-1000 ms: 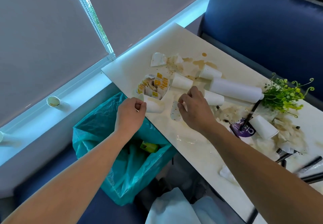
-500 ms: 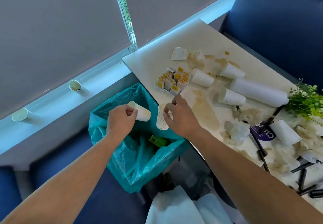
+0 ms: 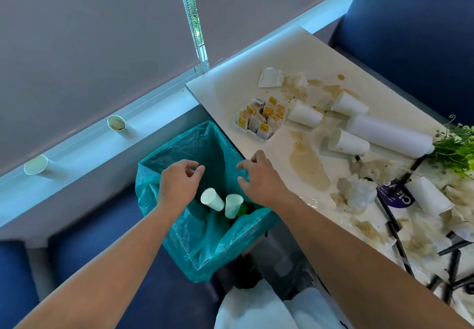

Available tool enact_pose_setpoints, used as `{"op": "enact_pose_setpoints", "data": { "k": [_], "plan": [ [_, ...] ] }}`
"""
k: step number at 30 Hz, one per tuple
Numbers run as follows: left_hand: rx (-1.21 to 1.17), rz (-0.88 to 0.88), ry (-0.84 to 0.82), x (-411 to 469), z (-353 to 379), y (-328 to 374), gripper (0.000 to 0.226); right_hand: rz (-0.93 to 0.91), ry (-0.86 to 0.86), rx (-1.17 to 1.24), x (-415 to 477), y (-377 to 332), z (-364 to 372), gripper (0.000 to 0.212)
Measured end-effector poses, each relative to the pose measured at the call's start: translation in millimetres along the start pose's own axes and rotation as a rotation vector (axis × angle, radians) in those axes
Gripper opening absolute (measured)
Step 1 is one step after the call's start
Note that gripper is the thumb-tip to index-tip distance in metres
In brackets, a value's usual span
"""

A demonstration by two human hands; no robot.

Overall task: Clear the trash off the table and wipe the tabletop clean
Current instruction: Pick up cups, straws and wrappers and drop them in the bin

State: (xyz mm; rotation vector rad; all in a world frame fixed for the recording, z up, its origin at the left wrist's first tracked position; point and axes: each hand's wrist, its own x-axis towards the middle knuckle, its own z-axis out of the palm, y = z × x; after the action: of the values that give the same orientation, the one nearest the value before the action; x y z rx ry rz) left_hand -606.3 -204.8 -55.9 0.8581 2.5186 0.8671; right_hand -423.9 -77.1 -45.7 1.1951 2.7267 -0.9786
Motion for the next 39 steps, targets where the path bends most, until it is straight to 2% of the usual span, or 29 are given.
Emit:
{"op": "enact_pose_setpoints", "data": {
  "k": [9,25,33,39],
  "plan": [
    [-0.03,0.14,-0.103,-4,41,56,0.007,0.085,0.153,0.042,-11,54,-39,0.026],
    [0.001,0.401,-0.348,-14,152,186,0.018,0.272,0.41,0.091,-48,175,-114,0.023],
    [0.001,0.379,-0.401,-15,191,229,0.03,0.36,0.46,0.086,-68,226,-131,0.021],
    [0.016,0.295,-0.449,-14,217,251,0.031,0.407,0.491,0.073,-81,255,-140,0.028]
  ]
}}
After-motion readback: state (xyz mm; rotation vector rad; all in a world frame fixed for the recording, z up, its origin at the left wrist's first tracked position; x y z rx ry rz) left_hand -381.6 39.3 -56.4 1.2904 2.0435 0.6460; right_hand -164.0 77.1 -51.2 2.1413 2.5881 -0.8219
